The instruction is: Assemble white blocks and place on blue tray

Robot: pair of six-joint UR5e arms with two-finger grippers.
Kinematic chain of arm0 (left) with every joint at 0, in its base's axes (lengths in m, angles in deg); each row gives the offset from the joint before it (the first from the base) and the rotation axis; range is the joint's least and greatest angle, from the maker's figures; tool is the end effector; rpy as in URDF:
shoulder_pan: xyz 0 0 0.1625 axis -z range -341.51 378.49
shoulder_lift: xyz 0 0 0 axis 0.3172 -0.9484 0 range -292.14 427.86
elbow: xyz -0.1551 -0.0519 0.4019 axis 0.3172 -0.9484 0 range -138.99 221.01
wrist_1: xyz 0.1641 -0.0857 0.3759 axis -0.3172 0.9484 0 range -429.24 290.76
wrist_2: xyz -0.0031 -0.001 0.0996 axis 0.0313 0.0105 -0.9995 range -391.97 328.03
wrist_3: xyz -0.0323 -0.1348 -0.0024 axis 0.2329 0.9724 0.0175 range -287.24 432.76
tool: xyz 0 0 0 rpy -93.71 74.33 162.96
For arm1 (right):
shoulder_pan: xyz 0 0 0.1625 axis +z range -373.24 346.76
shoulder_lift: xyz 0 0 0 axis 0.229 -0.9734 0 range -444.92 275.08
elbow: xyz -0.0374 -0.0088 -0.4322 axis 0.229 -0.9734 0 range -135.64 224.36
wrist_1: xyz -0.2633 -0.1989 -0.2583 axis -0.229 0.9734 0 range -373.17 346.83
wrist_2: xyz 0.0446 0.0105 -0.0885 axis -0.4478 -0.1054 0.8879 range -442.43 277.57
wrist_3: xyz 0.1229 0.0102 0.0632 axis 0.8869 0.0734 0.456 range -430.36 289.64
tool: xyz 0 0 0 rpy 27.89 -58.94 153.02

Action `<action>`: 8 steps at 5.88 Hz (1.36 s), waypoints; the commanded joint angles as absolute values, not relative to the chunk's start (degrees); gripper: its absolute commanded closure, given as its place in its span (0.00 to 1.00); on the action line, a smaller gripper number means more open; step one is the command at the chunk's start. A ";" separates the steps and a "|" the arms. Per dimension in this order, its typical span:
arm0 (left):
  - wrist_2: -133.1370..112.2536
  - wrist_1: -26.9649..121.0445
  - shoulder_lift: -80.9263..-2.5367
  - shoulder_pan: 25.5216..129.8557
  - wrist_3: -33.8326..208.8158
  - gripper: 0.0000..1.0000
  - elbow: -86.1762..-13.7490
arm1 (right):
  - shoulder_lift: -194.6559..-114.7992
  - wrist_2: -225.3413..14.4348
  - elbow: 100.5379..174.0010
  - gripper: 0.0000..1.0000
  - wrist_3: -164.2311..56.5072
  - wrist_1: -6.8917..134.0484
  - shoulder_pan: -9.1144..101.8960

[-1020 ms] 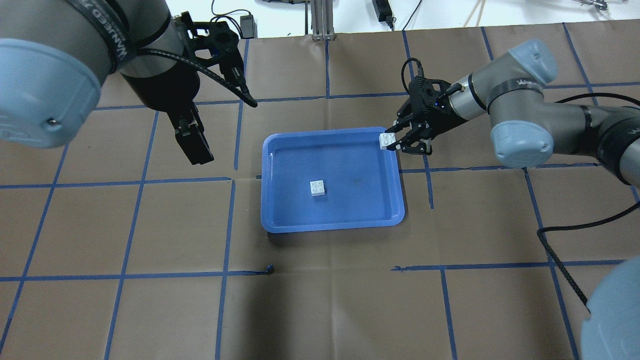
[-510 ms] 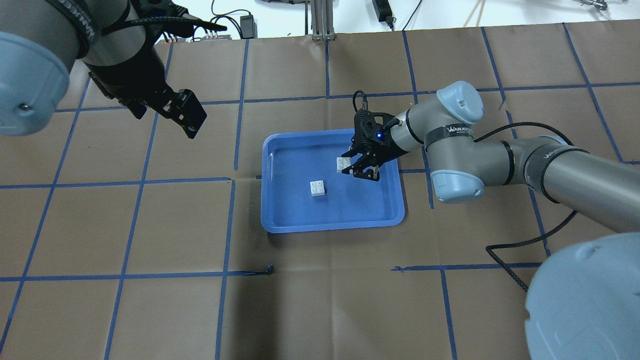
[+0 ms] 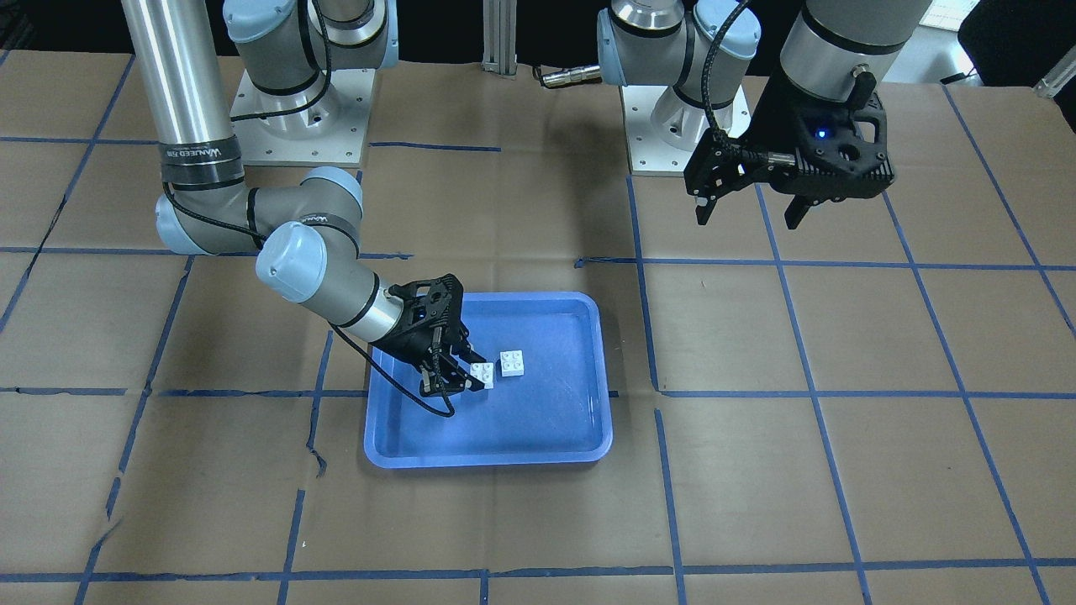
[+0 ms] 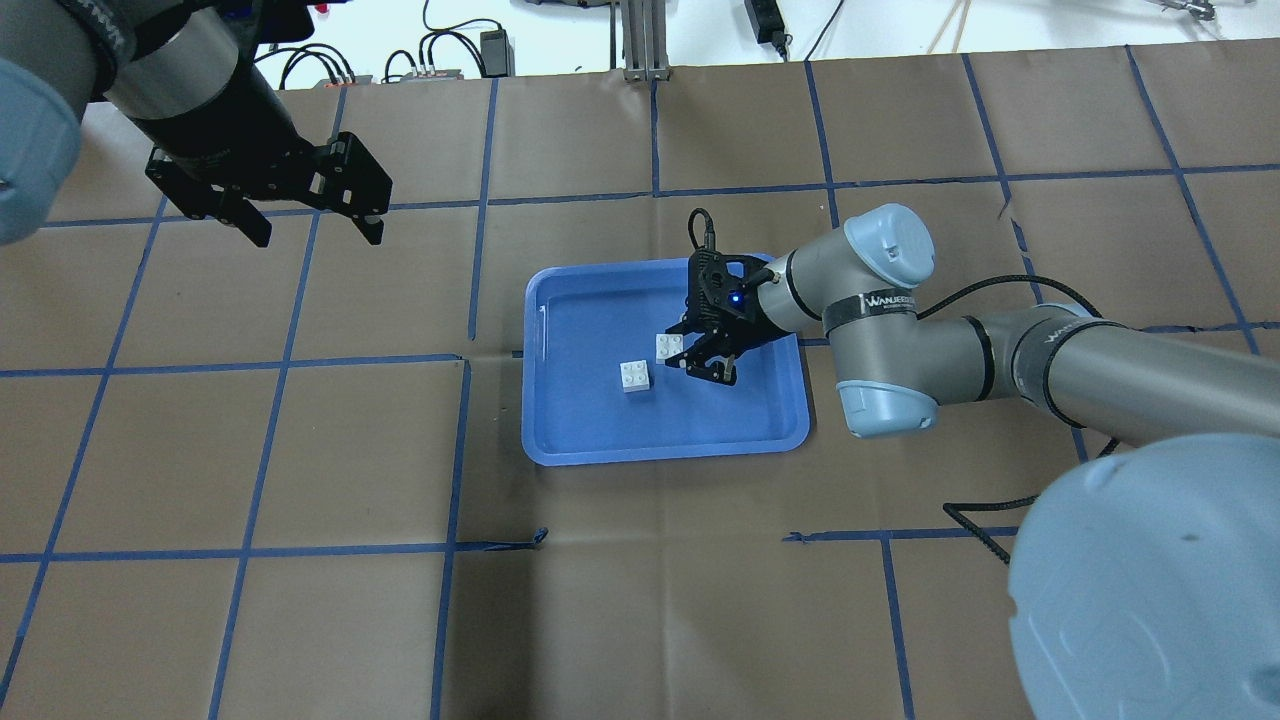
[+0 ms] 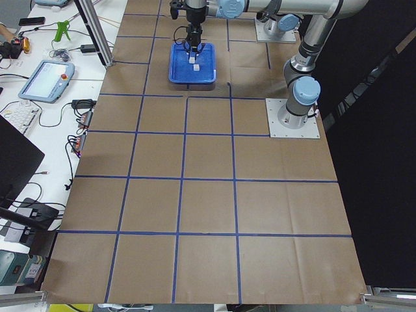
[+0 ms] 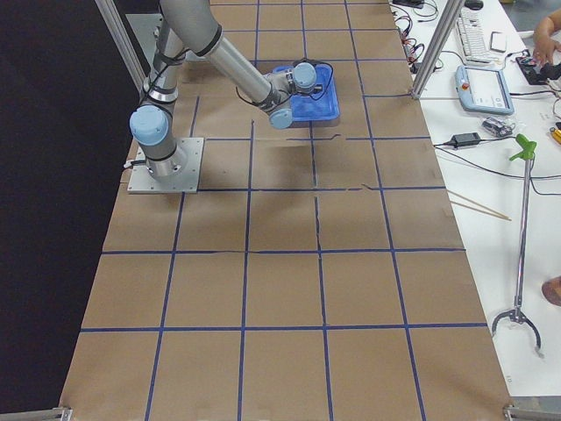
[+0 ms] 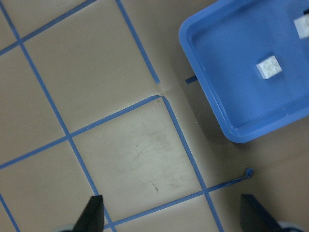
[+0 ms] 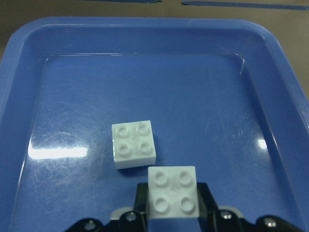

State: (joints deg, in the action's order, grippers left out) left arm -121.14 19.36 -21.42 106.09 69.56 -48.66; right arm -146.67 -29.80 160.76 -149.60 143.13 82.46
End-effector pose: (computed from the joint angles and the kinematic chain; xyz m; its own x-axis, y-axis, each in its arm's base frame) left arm -0.1144 -0.5024 0.4694 -0.9998 0.0145 0.0121 0.0139 0.9990 -0.0435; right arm 0.2714 -0.5308 0.1330 -0.0499 -0.9949 0.0874 -0.7832 -0.0154 -0.6216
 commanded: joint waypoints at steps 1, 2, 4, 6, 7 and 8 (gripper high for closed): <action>-120.66 20.31 -20.56 103.59 69.51 0.01 -48.56 | -146.36 -29.61 160.90 0.69 -147.54 143.63 83.87; -120.40 20.23 -20.47 102.96 69.51 0.01 -48.29 | -146.36 -29.61 160.91 0.69 -147.27 143.63 84.05; -120.74 15.35 -22.21 103.13 70.03 0.01 -47.50 | -146.36 -29.52 160.99 0.69 -146.92 143.54 84.14; -120.74 11.71 -23.36 104.88 72.40 0.01 -46.89 | -146.79 -29.61 161.86 0.69 -146.31 143.45 84.06; -121.01 13.88 -23.37 105.67 72.58 0.01 -46.88 | -146.88 -29.61 162.22 0.69 -146.21 144.15 84.14; -121.53 15.21 -23.37 105.77 72.85 0.01 -46.88 | -146.88 -29.61 162.22 0.69 -146.21 144.24 84.14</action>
State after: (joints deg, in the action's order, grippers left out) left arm -121.11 13.91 -23.33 105.44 72.55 -46.92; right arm -146.84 -29.60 162.09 -146.27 144.02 84.12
